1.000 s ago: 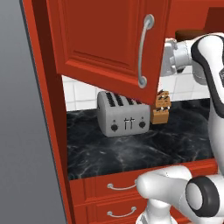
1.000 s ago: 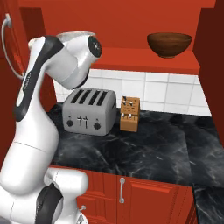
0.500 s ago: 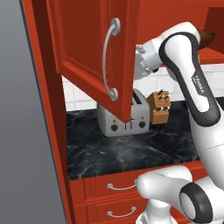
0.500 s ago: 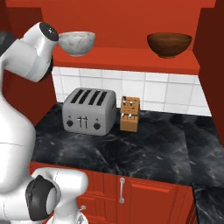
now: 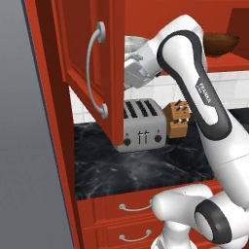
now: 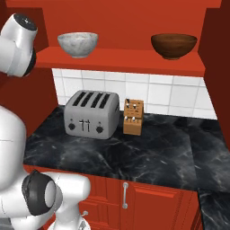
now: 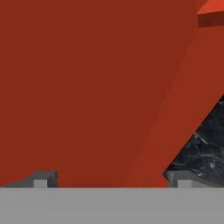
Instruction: Move the bowls from the cabinet to the plates on the dining table.
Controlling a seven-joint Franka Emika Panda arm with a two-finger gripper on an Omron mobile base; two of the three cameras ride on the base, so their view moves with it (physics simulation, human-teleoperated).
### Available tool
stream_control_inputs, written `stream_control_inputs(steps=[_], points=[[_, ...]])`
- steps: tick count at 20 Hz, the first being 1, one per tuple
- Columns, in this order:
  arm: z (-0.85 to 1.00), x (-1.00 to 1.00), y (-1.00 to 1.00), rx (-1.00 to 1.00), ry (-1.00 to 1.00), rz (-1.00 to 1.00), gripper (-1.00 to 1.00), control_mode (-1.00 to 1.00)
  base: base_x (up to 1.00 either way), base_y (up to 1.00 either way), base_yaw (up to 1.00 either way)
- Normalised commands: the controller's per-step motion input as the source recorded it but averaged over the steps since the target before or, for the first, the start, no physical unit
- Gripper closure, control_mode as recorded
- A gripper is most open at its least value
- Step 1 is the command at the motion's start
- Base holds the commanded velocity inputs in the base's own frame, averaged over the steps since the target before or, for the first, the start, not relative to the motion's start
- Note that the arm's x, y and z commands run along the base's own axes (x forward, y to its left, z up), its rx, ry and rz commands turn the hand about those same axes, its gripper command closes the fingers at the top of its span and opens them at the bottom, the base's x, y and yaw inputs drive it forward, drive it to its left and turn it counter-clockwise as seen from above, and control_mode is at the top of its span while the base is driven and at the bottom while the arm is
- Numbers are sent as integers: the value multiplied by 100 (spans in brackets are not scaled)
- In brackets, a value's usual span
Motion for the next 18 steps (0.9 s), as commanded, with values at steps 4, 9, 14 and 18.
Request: stream_control_inputs(steps=[4,9,14,18], points=[[0,0,-12,0,-4,3,-100,-100,0,0,0],[0,-5,-47,-9,-10,3,-100,-100,0,0,0],[0,-8,-51,-24,-16,1,-100,-100,0,0,0],[0,-2,-43,-30,-19,0,-100,-100,0,0,0]])
